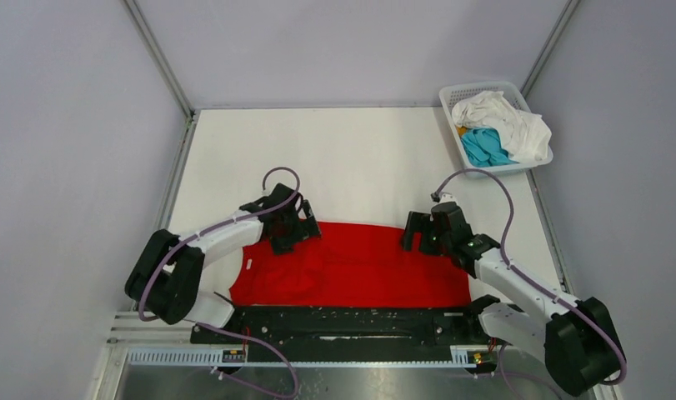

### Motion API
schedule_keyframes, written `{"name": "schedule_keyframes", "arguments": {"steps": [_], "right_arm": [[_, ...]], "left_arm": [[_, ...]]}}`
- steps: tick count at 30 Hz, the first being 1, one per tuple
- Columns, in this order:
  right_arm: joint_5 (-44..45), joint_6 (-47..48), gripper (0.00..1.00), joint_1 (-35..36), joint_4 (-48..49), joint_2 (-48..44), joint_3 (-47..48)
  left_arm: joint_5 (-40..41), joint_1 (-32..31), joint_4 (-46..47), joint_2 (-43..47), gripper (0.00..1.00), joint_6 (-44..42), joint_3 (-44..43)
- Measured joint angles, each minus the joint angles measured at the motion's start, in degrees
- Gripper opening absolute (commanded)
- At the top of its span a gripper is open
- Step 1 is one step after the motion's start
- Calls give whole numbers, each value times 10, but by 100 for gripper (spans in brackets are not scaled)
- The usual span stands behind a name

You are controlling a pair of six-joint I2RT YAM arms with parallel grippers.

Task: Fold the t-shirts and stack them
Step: Rotate the tshirt 90 degrees

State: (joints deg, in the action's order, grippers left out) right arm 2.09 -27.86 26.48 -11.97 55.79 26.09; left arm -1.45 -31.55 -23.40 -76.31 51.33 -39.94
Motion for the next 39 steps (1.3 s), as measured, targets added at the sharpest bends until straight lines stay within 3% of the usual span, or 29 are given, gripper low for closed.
{"name": "schedule_keyframes", "arguments": {"steps": [3,8,11,16,18,19,23,28,35,39], "right_arm": [[-24,-17,100,1,11,36,0],[-49,-29,100,7,22,84,0],[-57,-33,99,19,47,104,4],[-83,-38,99,89,96,160,28],[-97,-38,99,134,112,183,40],[-106,-40,99,163,122,198,50],[-139,-41,99,252,152,260,94],[-152,-41,100,279,154,286,139],[-56,-32,100,280,113,176,132],[28,-34,100,279,51,72,118]], "left_arm": [[-17,30,12,-91,99,8,-51],[-57,77,14,-275,99,11,-249],[-64,87,10,-399,99,8,-413],[-136,97,-5,-657,99,11,-802],[-182,99,34,-756,99,36,-943],[-202,99,71,-787,99,58,-974],[-241,100,232,-843,99,174,-985],[-231,100,333,-884,99,250,-1008],[-230,99,330,-873,99,228,-1002],[-245,95,241,-767,99,151,-911]]}}
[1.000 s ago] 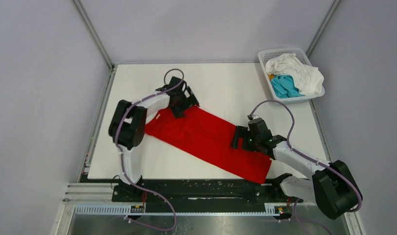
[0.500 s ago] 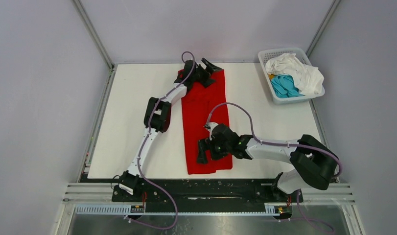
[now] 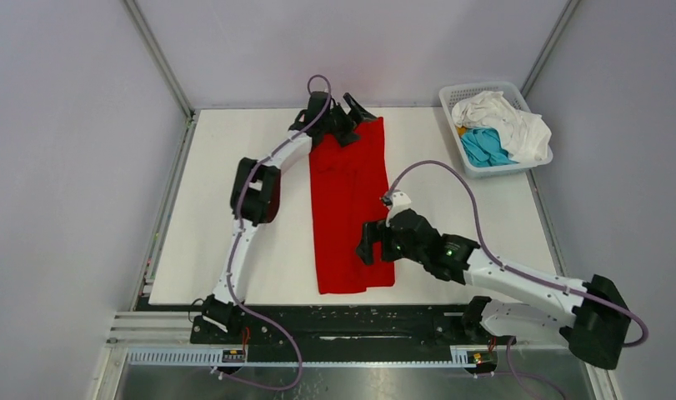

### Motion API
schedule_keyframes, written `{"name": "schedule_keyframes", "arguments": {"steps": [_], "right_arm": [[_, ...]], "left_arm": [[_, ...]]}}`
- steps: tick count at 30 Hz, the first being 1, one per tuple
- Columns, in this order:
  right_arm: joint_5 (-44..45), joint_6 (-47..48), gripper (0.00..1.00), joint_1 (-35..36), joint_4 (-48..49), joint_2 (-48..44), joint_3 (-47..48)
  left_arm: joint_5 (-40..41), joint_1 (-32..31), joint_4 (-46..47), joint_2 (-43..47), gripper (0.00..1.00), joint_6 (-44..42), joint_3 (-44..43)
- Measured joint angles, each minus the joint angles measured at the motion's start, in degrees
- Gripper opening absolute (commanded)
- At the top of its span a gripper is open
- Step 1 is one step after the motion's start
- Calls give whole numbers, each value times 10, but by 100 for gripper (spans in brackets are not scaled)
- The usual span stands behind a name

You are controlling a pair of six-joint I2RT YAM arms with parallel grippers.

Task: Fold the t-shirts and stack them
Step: Rotate the tshirt 90 degrees, then grab the bottom of the folded rectangular tshirt with both arms

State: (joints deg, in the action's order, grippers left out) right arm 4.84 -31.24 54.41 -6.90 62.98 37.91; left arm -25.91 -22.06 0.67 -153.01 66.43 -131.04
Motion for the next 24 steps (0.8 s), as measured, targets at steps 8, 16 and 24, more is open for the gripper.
{"name": "schedule_keyframes", "arguments": {"steps": [8,16,24], "right_arm": [[84,-64,87,0,-124,-71,-57],[71,-82,74,0,-145,38,-47],[41,-92,65,0,-120,117,-34]], "left_arm": [[156,-86,-187,553,99,-215,372],[281,-217,-237,878,90,-213,727],[278,-324,-337,840,70,-137,925]]}}
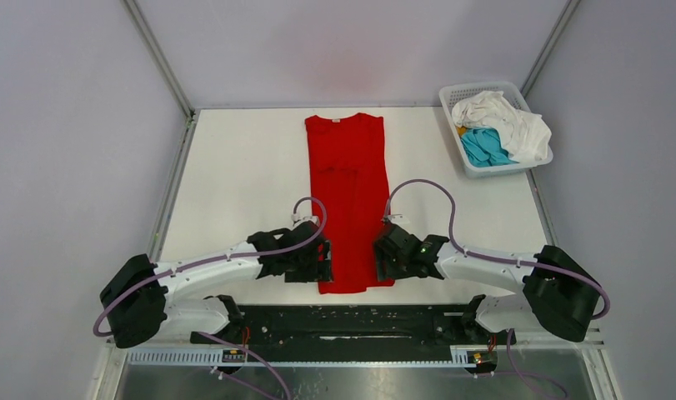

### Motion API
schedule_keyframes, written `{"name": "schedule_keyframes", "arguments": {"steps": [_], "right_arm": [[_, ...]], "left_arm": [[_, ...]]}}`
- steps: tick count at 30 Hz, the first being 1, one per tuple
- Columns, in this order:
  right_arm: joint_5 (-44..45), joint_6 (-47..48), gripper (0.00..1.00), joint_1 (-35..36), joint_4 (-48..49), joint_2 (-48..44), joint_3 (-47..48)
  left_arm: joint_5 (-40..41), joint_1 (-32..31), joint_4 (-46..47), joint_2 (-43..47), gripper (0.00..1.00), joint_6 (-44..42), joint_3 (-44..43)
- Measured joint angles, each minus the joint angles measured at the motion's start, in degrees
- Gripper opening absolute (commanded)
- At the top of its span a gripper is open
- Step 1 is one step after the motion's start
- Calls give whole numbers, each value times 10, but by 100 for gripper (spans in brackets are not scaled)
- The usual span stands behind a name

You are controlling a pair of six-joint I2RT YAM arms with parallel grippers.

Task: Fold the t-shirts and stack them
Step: Grab the bottom of the folded rectangular tshirt with both arms

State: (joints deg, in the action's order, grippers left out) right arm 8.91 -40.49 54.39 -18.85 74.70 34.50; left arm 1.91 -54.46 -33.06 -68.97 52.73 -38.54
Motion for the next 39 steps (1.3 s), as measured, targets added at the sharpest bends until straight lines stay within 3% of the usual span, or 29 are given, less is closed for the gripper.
{"name": "schedule_keyframes", "arguments": {"steps": [8,11,14,17,24,30,39], "right_arm": [[0,-9,61,0,4,1,-2],[0,-11,59,0,6,-2,-5],[1,-14,54,0,12,-14,-16],[0,-17,39,0,14,-27,-27],[0,-29,0,0,13,-55,-53],[-16,-31,0,0,12,-92,-80],[-136,-19,0,2,-2,-228,-156]], "left_arm": [[0,-49,25,-9,58,54,33],[0,-50,35,-38,48,64,42],[0,-49,59,-59,32,72,34],[2,-50,80,-82,1,80,27],[5,-50,83,-98,0,95,19],[12,-58,72,-44,0,114,57],[18,-125,-2,47,0,149,83]]}}
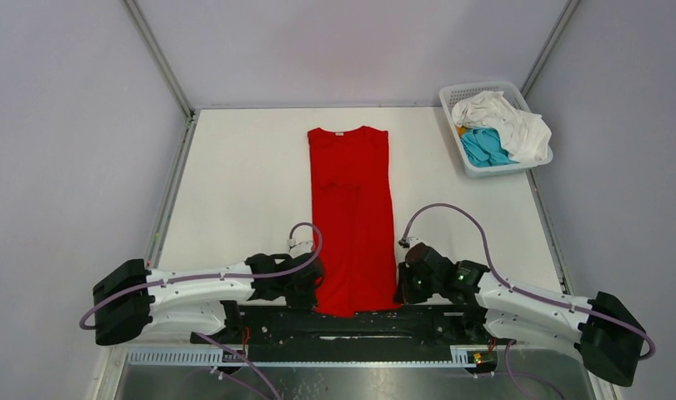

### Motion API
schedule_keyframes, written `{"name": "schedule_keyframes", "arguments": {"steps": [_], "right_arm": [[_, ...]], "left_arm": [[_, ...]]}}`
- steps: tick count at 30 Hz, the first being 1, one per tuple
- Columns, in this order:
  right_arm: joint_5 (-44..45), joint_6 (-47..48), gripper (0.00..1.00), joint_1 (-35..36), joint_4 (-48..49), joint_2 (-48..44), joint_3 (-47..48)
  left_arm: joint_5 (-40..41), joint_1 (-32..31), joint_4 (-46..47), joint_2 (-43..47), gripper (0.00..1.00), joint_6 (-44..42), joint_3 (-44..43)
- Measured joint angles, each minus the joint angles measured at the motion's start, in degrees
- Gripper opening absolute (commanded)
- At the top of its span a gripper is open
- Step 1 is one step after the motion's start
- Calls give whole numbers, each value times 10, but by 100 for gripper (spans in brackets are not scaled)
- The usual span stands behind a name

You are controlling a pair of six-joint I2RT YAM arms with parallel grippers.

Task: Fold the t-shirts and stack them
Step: Grab the bottom of the folded rectangular tshirt with both arms, then fold the folded rectangular tshirt in 1/3 of the way

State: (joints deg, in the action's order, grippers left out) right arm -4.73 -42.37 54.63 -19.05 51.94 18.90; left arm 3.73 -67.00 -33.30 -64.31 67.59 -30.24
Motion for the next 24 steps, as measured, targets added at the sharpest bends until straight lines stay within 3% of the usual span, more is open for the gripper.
{"name": "schedule_keyframes", "arguments": {"steps": [12,24], "right_arm": [[-50,-12,0,5,-12,-90,4],[93,13,0,-24,-1,44,161]], "left_arm": [[-6,-4,23,70,0,-34,-19],[-9,210,77,-43,0,-138,-132]]}}
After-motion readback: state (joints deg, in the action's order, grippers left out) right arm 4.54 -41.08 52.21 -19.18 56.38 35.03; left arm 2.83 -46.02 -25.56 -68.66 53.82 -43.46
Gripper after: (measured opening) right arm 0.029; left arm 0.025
